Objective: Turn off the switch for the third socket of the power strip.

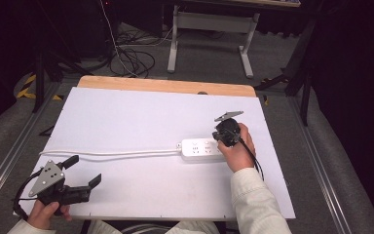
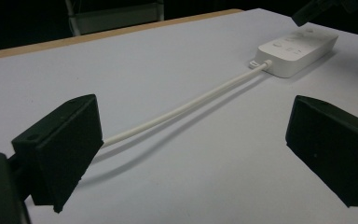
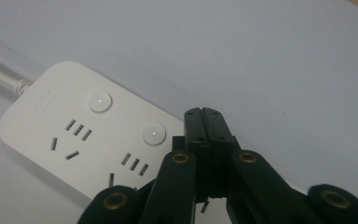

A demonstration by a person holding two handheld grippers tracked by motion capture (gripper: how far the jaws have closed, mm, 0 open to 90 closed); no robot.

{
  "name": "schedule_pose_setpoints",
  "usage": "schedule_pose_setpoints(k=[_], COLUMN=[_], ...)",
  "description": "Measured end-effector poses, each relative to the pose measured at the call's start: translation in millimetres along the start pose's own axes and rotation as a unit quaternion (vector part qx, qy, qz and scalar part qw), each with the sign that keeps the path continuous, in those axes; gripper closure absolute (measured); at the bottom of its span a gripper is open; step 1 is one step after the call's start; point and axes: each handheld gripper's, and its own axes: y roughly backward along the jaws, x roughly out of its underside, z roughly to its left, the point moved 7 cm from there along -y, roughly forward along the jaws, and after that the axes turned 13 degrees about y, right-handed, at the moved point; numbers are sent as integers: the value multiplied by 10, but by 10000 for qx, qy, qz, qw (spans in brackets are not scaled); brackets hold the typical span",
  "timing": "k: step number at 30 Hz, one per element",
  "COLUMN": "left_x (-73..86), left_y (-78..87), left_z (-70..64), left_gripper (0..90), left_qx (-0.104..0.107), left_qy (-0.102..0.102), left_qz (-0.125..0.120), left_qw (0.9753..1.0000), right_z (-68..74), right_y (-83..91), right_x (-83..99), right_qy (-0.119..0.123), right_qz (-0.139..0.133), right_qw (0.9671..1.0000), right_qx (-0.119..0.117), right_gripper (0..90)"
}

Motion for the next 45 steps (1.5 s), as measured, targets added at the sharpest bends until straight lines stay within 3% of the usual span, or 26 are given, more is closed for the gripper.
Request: schedule_pose_setpoints(k=[10,14,29,32,33,34,36,39,45], left_x=[1,0,-1,0,0,-1,1,-1,0], left_y=[-8,-5,-7,-16,-17,-18,-9,-4,-3], left_z=[8,8,9,7,10,12,18,9,7], left_gripper=[42,42,42,42,42,42,42,42,42], left_qx=[-5,-3,-5,-12,-15,-17,-18,-15,-25], left_qy=[-7,-2,-9,25,32,40,6,-7,-31], left_qz=[24,16,26,9,13,4,39,13,31], left_qw=[10000,10000,10000,10000,10000,10000,10000,10000,10000], right_z=[-17,18,-19,3,2,2,-12,14,161], right_y=[238,281,464,516,571,571,625,746,970], right_x=[-101,-100,-110,-127,-139,-139,-151,-140,-111], right_qy=[-56,33,-39,-61,-55,-55,38,64,173], right_qz=[-448,-465,-681,-834,-1010,-1010,-1189,-1394,-1827], right_qw=[9990,9989,9977,9964,9948,9948,9928,9898,9830], right_qx=[-14,-33,-25,-118,-79,-79,118,274,-9], right_gripper=[900,900,890,779,610,610,416,362,294])
